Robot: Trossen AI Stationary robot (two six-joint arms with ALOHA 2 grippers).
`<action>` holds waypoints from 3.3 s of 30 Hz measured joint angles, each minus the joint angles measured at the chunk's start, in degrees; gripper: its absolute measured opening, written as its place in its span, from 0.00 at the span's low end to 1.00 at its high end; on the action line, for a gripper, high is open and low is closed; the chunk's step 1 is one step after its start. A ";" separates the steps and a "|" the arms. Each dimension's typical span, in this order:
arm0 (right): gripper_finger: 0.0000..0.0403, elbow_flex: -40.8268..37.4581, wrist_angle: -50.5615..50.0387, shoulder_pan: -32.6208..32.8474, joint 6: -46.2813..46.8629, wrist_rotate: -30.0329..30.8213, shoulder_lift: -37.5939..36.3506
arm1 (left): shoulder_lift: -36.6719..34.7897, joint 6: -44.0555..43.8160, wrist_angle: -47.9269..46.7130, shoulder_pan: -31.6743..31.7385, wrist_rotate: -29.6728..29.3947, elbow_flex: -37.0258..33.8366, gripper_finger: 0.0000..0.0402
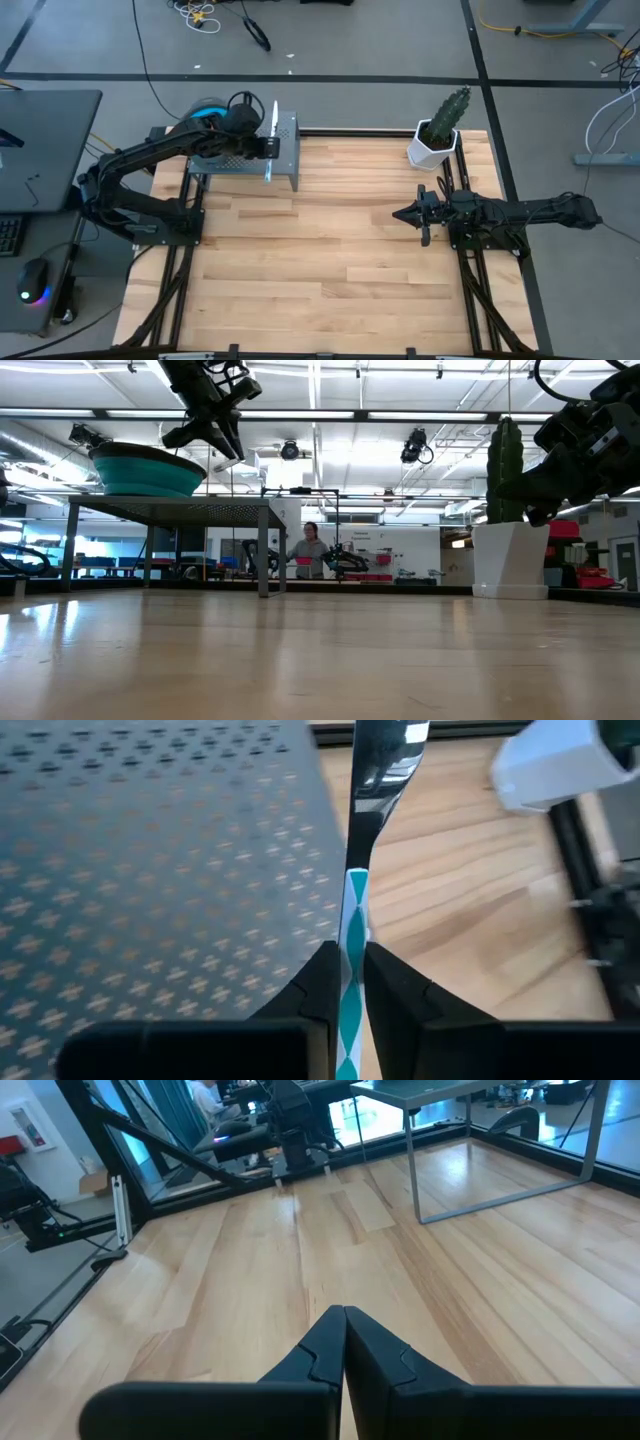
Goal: Pick & Place Fruit
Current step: Put the blue knife on the shelf
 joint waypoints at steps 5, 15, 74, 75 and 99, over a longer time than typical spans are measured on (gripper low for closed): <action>0.03 0.00 0.00 0.00 0.00 0.92 0.00 | 0.04 0.15 0.21 0.00 0.42 1.88 0.10; 0.03 0.00 0.00 0.00 0.00 0.92 0.02 | 4.19 1.74 -11.11 -0.40 -3.99 10.55 0.10; 0.03 0.00 -0.46 0.00 0.00 0.42 0.02 | 20.72 4.14 -17.57 7.54 -4.72 15.06 0.20; 0.03 0.00 -0.48 0.00 0.00 0.42 0.02 | 20.72 4.18 -17.57 7.54 -4.64 15.06 0.22; 0.03 0.00 -0.90 0.00 0.00 0.42 0.02 | 20.20 23.47 -15.84 1.42 -8.02 28.42 0.25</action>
